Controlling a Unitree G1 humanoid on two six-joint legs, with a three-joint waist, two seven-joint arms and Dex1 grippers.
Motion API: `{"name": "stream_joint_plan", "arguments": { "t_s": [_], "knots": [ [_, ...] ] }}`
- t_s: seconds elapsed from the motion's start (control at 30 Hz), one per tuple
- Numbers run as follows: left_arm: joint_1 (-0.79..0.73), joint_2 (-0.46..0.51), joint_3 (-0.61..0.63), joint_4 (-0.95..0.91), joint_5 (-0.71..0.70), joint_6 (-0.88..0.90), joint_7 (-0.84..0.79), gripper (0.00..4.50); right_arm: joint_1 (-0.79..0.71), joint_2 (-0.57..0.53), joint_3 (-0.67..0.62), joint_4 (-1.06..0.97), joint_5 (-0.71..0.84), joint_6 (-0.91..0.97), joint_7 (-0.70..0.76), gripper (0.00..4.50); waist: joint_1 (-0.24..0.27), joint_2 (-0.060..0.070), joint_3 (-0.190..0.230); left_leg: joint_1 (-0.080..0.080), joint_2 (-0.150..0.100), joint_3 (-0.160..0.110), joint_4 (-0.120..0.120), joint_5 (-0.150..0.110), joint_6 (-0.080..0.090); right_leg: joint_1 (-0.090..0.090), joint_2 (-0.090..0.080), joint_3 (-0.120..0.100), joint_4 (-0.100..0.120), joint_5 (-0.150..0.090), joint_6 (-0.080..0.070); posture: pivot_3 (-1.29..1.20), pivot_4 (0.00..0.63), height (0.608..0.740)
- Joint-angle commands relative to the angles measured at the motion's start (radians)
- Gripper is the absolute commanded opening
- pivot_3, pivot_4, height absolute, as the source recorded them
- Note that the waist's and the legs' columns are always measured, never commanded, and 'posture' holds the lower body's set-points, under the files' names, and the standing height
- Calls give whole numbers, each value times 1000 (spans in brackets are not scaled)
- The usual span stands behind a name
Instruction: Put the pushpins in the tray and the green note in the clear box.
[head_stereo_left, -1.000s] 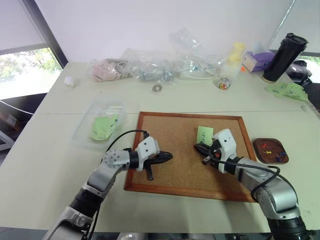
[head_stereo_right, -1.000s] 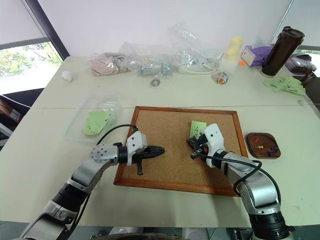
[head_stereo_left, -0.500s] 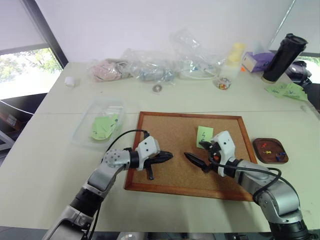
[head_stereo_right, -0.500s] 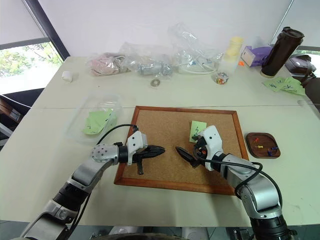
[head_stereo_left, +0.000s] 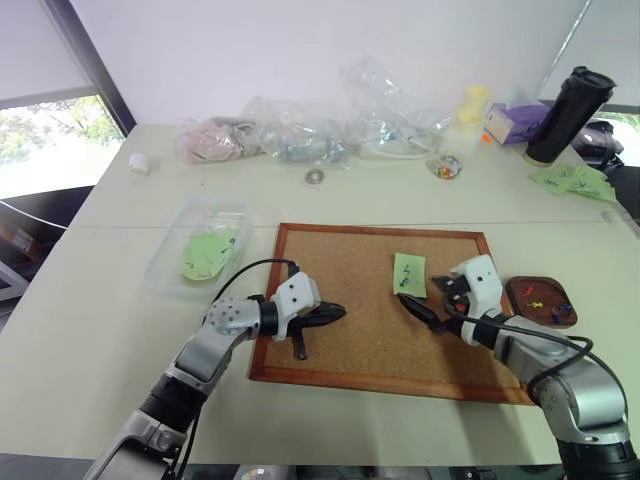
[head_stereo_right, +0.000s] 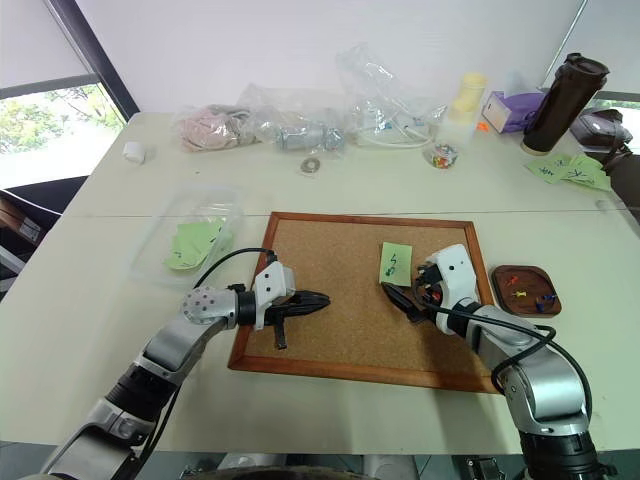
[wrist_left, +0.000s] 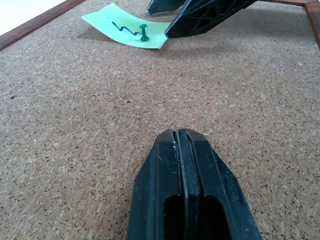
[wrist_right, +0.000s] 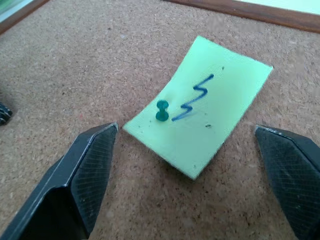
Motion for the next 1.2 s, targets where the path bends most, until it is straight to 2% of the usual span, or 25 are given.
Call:
{"name": "stream_joint_plan", "arguments": {
  "t_s": [0.03,0.47,0.57,0.83,0.93,1.1,1.13,1.2],
  "knots": [
    [24,12,-21,61,48,30,8,0,-35,11,23,-14,-11,-25,3,4486,-1,0,0,0,0,0,0,0,0,0,0,0,0,0,0,0,150,740],
    [32,11,-15,54,47,36,19,0,-55,23,80,19,-56,-57,11,4486,0,0,0,0,0,0,0,0,0,0,0,0,0,0,0,0,150,740],
    [32,11,-15,55,48,35,19,0,-64,27,91,43,-72,-65,7,3662,0,0,0,0,0,0,0,0,0,0,0,0,0,0,0,0,150,740],
    [32,12,-15,60,48,30,17,0,-68,36,107,77,-97,-83,13,3662,-1,0,0,0,0,0,0,0,0,0,0,0,0,0,0,0,150,740],
    [33,12,-15,61,48,30,17,0,-61,41,113,83,-103,-91,17,2738,-1,0,0,0,0,0,0,0,0,0,0,0,0,0,0,0,150,740],
    [36,12,-14,58,47,32,19,0,-47,38,122,93,-118,-104,25,198,-1,0,0,0,0,0,0,0,0,0,0,0,0,0,0,0,150,740],
    [37,13,-13,56,47,33,19,0,-43,37,125,95,-123,-107,27,37,-1,0,0,0,0,0,0,0,0,0,0,0,0,0,0,0,150,740],
    [39,13,-13,53,47,33,20,0,-35,37,126,98,-128,-111,27,37,-1,0,-1,1,0,0,0,0,0,1,0,0,0,0,0,0,150,740]
  ]
}}
